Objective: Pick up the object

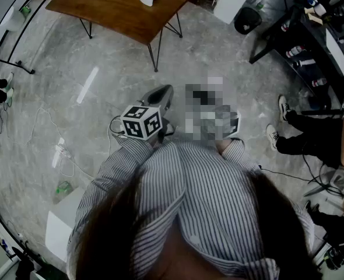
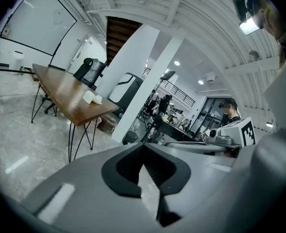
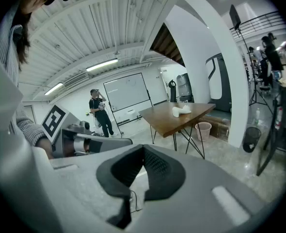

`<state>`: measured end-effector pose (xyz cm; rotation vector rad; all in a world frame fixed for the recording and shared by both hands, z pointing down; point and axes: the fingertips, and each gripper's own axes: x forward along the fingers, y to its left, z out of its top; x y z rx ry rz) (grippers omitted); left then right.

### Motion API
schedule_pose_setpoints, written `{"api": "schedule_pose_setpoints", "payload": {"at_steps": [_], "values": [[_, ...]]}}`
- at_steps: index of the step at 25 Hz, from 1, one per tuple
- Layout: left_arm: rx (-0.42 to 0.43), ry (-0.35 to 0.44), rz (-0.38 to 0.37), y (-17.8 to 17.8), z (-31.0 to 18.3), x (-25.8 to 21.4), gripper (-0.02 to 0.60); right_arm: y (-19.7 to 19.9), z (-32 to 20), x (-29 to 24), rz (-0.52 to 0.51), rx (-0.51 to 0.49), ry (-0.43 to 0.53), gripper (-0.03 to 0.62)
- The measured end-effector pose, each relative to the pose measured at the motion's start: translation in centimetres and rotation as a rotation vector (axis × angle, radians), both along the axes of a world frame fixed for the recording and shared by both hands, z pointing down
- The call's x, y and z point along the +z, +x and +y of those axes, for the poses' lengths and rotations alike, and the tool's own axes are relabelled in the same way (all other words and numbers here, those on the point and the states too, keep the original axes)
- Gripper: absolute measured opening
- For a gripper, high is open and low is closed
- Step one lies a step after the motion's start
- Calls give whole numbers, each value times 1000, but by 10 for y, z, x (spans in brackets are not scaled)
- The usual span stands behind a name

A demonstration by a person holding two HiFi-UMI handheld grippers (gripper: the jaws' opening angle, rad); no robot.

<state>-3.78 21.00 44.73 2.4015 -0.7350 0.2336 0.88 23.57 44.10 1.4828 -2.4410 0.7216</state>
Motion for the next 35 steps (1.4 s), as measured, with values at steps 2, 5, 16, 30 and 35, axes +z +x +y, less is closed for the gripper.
{"api": "schedule_pose_setpoints", "payload": {"at_steps": [2, 5, 16, 30, 35], "values": [[-2, 3, 4, 2, -1, -1, 3, 2, -1, 0, -1, 0, 2, 2], [-9, 9, 12, 3, -4, -2, 3, 4, -3, 0, -6, -3, 5, 2], [-27, -3, 21, 14, -5, -3, 3, 15, -3, 1, -15, -11, 3, 2], [-34, -77, 15, 35, 5, 22, 3, 34, 8, 21, -60, -14, -27, 2], [-18, -69, 16, 49, -29, 27, 3, 55, -31, 22, -63, 17, -8, 2]]}}
